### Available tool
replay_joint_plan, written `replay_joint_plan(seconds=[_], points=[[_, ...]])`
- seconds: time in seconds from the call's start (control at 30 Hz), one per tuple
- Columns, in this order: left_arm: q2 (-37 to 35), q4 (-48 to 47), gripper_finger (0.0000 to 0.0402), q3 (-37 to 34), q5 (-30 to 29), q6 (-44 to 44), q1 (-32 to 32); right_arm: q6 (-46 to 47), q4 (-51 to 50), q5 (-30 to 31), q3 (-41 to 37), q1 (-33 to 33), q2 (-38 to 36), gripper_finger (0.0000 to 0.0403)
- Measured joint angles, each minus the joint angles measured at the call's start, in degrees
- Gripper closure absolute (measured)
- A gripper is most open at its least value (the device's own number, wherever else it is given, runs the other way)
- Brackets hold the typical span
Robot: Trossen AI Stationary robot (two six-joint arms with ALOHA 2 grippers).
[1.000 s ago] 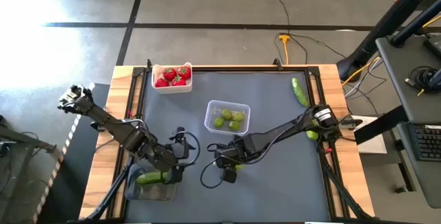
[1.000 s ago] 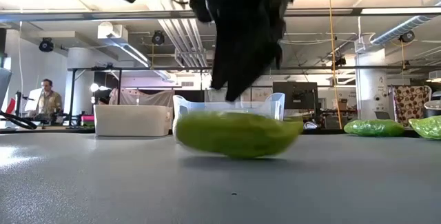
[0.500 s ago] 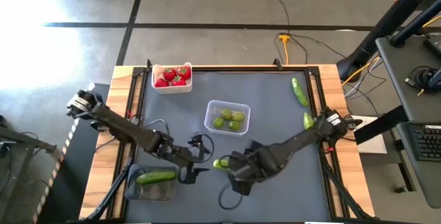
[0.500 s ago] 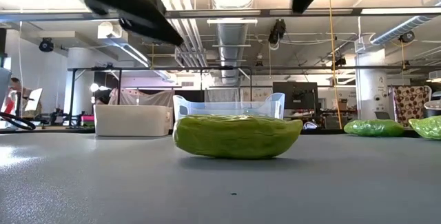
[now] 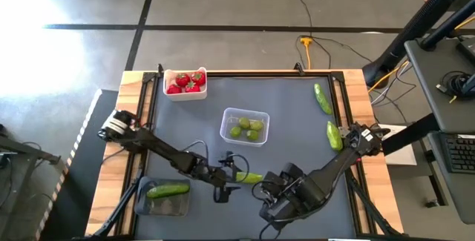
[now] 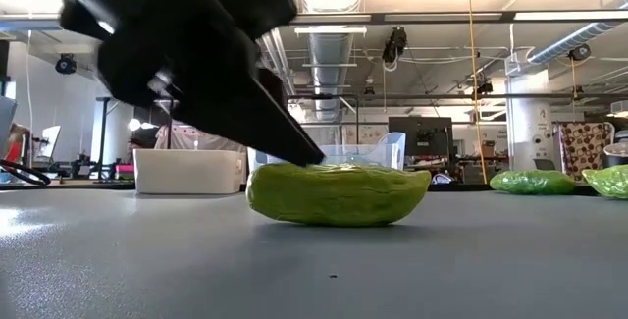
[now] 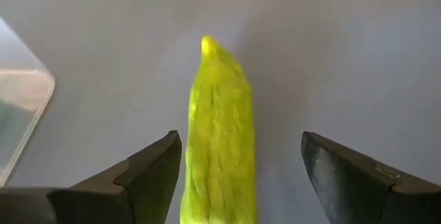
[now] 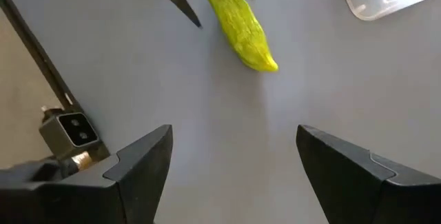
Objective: Sort produce into baskets
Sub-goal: Put the bottom right cucumber into the black bin
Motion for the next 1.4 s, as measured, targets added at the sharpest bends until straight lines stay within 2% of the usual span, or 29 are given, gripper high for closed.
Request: replay_joint_plan(seconds=[0.3, 0.43, 0.57, 0.63, 0.87, 1.0, 1.13, 1.2, 1.3, 1.4], points=[[6.9, -0.6, 0.0157, 4.7, -1.7, -0.4, 2.4, 0.2, 0.3, 0.0, 0.0, -0.2, 0.0, 0.0108], [8.7, -0.6, 0.0197, 6.0, -1.5, -0.5, 2.4, 0.1, 0.3, 0.0, 0.0, -0.2, 0.0, 0.0111], [7.8, -3.6, 0.0255, 7.3, -1.5, -0.5, 2.4, -0.1, 0.2, 0.0, 0.0, -0.2, 0.0, 0.0114], [5.1, -8.6, 0.0275, 8.5, -0.8, -0.4, 2.4, -0.9, 0.1, 0.0, 0.0, -0.2, 0.0, 0.0115], [-12.9, -29.3, 0.0276, 8.2, 7.7, -0.8, 0.5, -7.6, -1.5, 1.0, -0.1, -0.3, 0.0, 0.0118], [-24.0, -44.3, 0.0275, 7.6, 12.3, -7.1, -3.6, -12.4, -2.0, 5.6, -0.5, -0.6, 0.0, 0.0125], [-31.9, -57.1, 0.0275, 7.1, 23.0, -16.5, -10.3, -14.8, -3.5, 7.9, -0.5, -1.9, 0.0, 0.0133], [-35.8, -59.1, 0.0275, 5.5, 24.4, -21.5, -14.8, -15.4, -3.5, 8.0, -0.6, -2.5, 0.0, 0.0137], [-40.6, -57.9, 0.0275, 0.7, 23.4, -29.1, -21.0, -14.7, -3.6, 8.1, -0.6, -2.9, 0.0, 0.014], [-42.9, -54.1, 0.0275, -5.8, 22.6, -35.5, -24.2, -11.3, -5.3, 8.0, -0.6, -2.8, 0.0, 0.0139]])
